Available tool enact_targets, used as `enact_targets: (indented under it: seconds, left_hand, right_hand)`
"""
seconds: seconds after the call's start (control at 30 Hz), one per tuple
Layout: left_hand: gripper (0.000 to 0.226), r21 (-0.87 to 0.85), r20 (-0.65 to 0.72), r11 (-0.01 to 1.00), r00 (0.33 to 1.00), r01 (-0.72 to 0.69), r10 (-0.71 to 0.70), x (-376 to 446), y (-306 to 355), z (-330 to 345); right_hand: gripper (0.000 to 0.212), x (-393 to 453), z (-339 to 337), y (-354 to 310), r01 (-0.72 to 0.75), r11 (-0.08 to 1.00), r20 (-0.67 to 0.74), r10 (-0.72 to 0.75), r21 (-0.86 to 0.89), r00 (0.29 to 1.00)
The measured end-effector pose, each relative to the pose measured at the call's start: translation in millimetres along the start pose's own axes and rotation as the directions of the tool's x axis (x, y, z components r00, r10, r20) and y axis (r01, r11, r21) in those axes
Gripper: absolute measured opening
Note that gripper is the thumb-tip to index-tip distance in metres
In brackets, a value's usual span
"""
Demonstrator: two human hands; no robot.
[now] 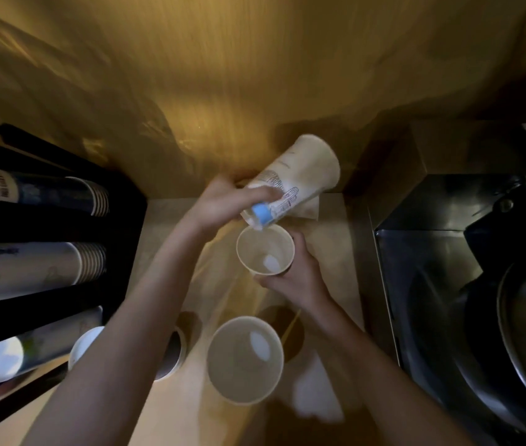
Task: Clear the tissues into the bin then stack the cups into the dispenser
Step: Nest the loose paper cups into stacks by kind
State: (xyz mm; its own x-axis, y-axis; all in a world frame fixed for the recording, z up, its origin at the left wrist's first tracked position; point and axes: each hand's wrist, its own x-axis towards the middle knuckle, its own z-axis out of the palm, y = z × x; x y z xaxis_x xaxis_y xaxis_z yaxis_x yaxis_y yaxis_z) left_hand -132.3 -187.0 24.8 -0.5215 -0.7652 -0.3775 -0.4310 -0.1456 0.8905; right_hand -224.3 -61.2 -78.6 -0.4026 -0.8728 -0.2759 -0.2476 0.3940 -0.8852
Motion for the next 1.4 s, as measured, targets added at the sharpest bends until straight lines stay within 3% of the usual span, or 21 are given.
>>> enact_targets:
  seconds: [0.07,0.13,0.33,0.5,0.7,0.97,1.07,1.13,1.23,1.33,1.4]
  left_hand:
    - [0.067,-0.215,-0.009,0.976,1.0,-0.025,0.024,-7.4,-20.4,-1.8]
    - [0.075,-0.272,-0.068,0.96,0.996,-0.072,0.055,-11.5,-39.8,1.6]
    - [0.062,-0.086,-0.164,0.968,0.962,-0.237,0.22,-25.5,-68.3,17.2]
    - [0.076,0.094,-0.195,0.973,0.955,-0.21,0.224,-25.3,-93.6,28.9]
    - [0.094,0.04,-0.124,0.986,0.979,-0.159,0.163,-24.0,-102.9,28.8]
    - [0.081,0.095,-0.045,0.979,0.982,-0.178,0.183,-27.6,-100.4,30.5]
    - [0.09,0.082,-0.06,0.979,0.979,-0.188,0.193,-26.3,-100.8,32.0]
    - [0.093,0.085,-0.063,0.979,0.979,-0.187,0.192,-24.0,-103.7,29.5]
    - [0.097,0.071,-0.069,0.981,0.98,-0.181,0.186,-20.9,-109.7,23.9]
    - [0.103,0.038,-0.068,0.985,0.983,-0.169,0.171,-19.6,-112.7,24.3]
    - [0.104,0.022,-0.071,0.986,0.983,-0.168,0.169,-19.4,-112.9,25.9]
  right_hand:
    - [0.074,0.4,0.4,0.1,-0.005,1.0,-0.012,0.005,-0.003,1.0]
    - [0.075,0.9,0.4,1.5,0.0,1.0,-0.002,0.0,0.001,1.0]
    - [0.083,0.8,-2.2,2.1,0.025,1.0,0.038,-0.025,0.009,0.999]
    - [0.086,1.9,0.2,3.6,0.031,0.999,0.009,-0.031,0.021,0.999]
    - [0.087,5.1,2.2,5.7,0.05,0.999,0.004,-0.05,0.01,0.999]
    - [0.091,8.5,7.0,14.3,0.064,0.997,-0.021,-0.063,0.038,0.998]
    - [0.093,11.0,3.4,17.2,0.051,0.996,0.039,-0.054,0.076,0.998]
    - [0.096,15.3,-4.1,24.2,-0.03,0.982,0.114,0.009,0.188,0.993]
    - [0.07,24.6,-18.8,32.7,-0.255,0.839,0.109,0.232,0.48,0.967]
    - [0.037,42.4,-29.5,35.9,-0.365,0.541,0.086,0.471,0.757,0.878]
    - [0.031,60.1,-30.7,29.9,-0.398,0.379,0.155,0.533,0.835,0.832]
